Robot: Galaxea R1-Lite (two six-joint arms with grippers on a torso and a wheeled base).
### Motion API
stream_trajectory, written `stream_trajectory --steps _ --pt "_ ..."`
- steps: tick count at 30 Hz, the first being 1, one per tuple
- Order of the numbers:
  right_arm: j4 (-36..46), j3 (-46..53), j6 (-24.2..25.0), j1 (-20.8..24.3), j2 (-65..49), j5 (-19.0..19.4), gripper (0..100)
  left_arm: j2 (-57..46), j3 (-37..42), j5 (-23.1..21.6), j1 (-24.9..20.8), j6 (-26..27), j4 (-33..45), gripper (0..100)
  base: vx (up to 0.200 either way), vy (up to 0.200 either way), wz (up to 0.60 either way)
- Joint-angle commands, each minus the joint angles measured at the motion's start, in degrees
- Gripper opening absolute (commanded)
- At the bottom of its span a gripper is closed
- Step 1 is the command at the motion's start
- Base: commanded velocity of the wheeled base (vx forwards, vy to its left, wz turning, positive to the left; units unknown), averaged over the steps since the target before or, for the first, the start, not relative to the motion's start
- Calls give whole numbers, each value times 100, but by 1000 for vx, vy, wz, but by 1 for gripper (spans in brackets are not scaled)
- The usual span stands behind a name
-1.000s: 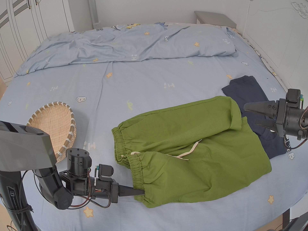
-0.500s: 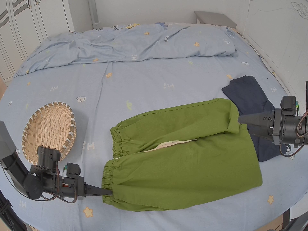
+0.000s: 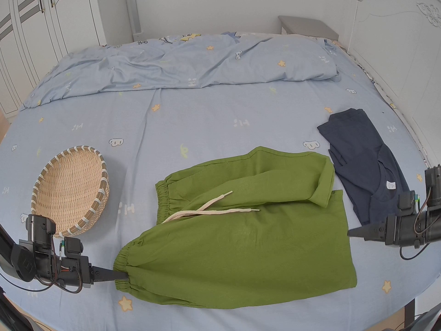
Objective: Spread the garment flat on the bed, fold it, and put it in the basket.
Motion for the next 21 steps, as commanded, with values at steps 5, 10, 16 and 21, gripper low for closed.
stream_trajectory --steps 5,10,16,21 --pt "10 784 -715 -732 599 177 100 -80 31 1 297 201 159 0 0 0 0" --pt "-16 1022 -899 -688 1065 247 100 -44 48 1 297 351 159 0 0 0 0" --pt "-34 1031 -908 -652 1461 528 100 -36 75 1 297 447 159 0 0 0 0" --pt "-52 1031 -908 -635 1636 608 100 -44 75 1 297 447 159 0 0 0 0"
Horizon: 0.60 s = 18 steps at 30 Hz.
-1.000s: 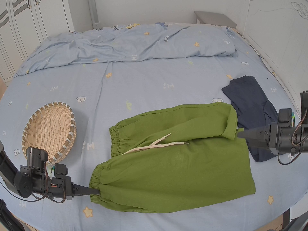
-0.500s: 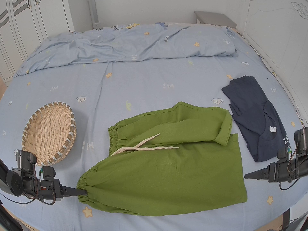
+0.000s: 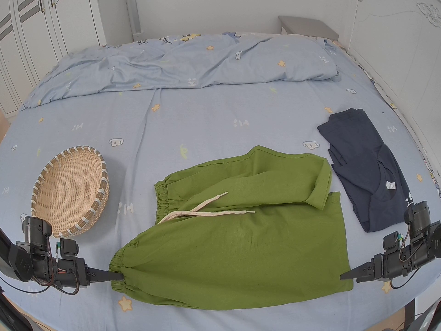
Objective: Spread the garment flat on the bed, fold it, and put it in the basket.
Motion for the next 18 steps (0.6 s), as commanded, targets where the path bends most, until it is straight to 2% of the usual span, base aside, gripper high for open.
stream_trajectory --steps 1,11,13,14,18 --pt "-8 5 -1 15 359 43 100 13 4 1 -1 34 -3 0 0 0 0" --pt "-456 111 -1 94 869 131 100 31 -14 1 34 34 -12 0 0 0 0" --pt "-571 155 -1 112 913 262 100 31 -22 1 52 34 -12 0 0 0 0" --pt "-676 190 17 129 957 465 100 31 -22 1 61 34 -12 0 0 0 0" --pt "-852 243 17 129 1124 658 100 31 -22 1 61 34 -12 0 0 0 0"
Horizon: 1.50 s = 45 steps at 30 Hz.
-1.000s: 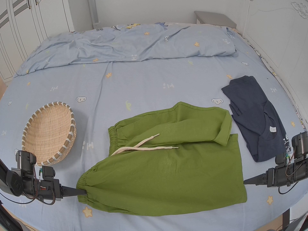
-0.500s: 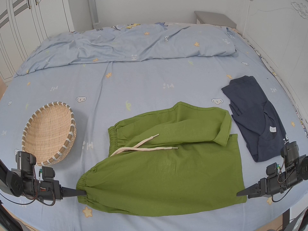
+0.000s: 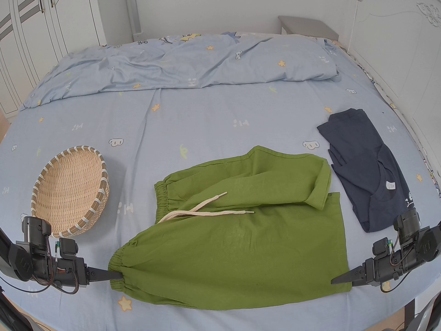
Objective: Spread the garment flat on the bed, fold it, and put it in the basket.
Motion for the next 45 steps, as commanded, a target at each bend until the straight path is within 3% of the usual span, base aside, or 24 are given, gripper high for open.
stream_trajectory --steps 1,14,15,31,36,37,41,43,45 --pt "-118 67 0 -9 288 104 100 0 -5 1 11 -4 -3 0 0 0 0" --pt "-250 85 0 -194 341 570 100 9 3 -8 2 -4 -3 0 0 0 0" --pt "-250 85 0 -194 341 570 0 9 3 -8 2 -4 -3 0 0 0 0" --pt "-206 190 0 -405 209 587 0 -9 39 1 274 -4 85 0 0 0 0" --pt "-188 392 -36 -282 -169 552 0 -228 -5 9 468 -4 586 0 0 0 0" --pt "-188 480 -44 -115 -230 552 0 -369 -5 36 477 22 990 0 0 0 0" --pt "-214 691 -44 167 -239 447 0 -519 3 53 635 523 1605 0 0 0 0" --pt "-223 823 -53 272 -248 280 0 -510 -5 212 749 1051 2001 0 0 0 0" --pt "-232 893 -53 307 -265 201 0 -501 -5 361 775 1191 2141 0 0 0 0"
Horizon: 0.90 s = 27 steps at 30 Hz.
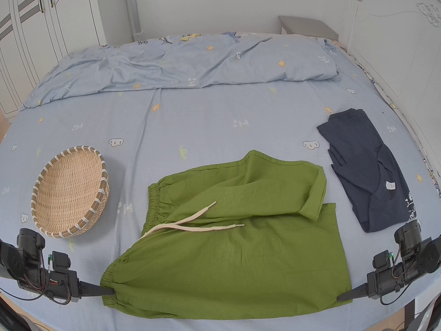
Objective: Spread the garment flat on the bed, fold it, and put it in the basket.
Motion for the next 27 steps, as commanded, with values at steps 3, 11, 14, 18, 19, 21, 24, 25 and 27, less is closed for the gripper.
stream_trajectory --steps 3,11,14,18,19,21,24,25,27 --pt "-19 401 -6 347 -117 -290 0 -115 3 459 177 373 396 0 0 0 0" --pt "-36 480 -6 497 -55 -553 0 -150 144 494 106 373 422 0 0 0 0" --pt "-142 498 -14 488 -46 -553 0 -132 170 494 115 373 431 0 0 0 0" --pt "-159 507 -14 479 -38 -553 0 -150 311 503 106 373 431 0 0 0 0" --pt "-159 507 -23 488 -38 -553 0 -141 320 503 98 373 431 0 0 0 0" --pt "-159 507 -41 488 -29 -553 0 -106 320 520 98 381 431 0 0 0 0" --pt "-168 507 -50 479 -29 -553 100 0 311 643 98 399 396 100 0 0 0" --pt "-177 507 -41 479 -38 -553 100 0 311 670 98 399 396 100 0 0 0" --pt "-186 507 -32 461 -46 -553 100 -9 302 687 98 399 396 100 0 0 0"
